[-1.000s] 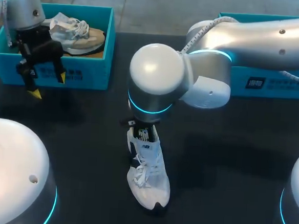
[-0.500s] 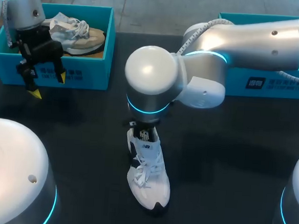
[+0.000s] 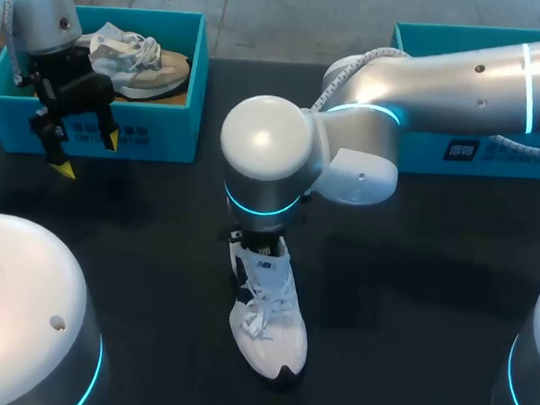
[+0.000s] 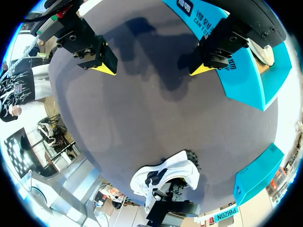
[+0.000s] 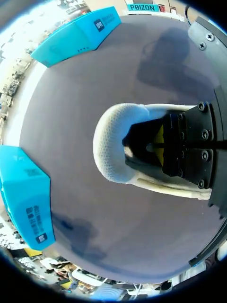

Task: Take the shoe out of the shoebox, open the shoe tongue, remove and reinsert the insole, then place the shoe into the shoebox

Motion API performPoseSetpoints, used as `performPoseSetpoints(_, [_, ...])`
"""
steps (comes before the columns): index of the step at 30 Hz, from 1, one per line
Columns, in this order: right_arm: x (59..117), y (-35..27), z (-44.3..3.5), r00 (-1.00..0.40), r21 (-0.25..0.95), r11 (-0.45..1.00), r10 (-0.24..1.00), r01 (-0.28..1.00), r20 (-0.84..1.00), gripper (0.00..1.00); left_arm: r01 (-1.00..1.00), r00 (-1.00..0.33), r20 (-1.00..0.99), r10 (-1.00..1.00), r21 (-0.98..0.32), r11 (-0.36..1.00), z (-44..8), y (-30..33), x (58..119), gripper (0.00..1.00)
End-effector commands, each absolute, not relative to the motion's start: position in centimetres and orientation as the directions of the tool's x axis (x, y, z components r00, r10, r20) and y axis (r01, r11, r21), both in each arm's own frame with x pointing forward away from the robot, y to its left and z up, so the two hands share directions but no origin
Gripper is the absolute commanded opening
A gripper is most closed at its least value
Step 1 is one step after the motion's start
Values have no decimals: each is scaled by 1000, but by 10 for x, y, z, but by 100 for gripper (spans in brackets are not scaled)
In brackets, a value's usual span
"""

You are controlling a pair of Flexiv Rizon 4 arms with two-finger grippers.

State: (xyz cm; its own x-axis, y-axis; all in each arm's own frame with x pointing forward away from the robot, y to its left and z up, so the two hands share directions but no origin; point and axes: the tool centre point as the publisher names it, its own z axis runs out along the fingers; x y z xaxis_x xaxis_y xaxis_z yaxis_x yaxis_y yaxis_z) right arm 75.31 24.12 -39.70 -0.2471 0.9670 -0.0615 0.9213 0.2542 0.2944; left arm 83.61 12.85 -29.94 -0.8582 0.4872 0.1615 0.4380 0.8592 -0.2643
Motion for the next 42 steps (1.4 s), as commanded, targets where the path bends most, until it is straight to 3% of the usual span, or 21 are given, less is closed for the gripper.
performPoseSetpoints(1, [746,244,-387,-242,317,256,967,913,-82,0,438,-858,161,487,-262,860,-299,129,835,100])
performPoseSetpoints(4, [743,247,-374,-241,332,269,963,904,-121,2,438,-858,161,487,-262,860,-299,129,835,100])
performPoseSetpoints(6, [742,249,-365,-238,332,276,959,902,-152,12,438,-858,161,487,-262,860,-299,129,835,100])
performPoseSetpoints(17, [749,245,-358,-225,291,295,942,910,-251,18,438,-858,161,487,-262,860,-299,129,835,100])
performPoseSetpoints(23, [754,241,-368,-228,268,293,942,918,-246,17,438,-858,161,487,-262,860,-299,129,835,100])
performPoseSetpoints(29, [754,238,-377,-218,250,281,943,926,-251,9,438,-858,161,487,-262,860,-299,129,835,100])
performPoseSetpoints(42, [741,243,-365,-192,256,263,943,930,-272,11,438,-858,161,487,-262,860,-299,129,835,100])
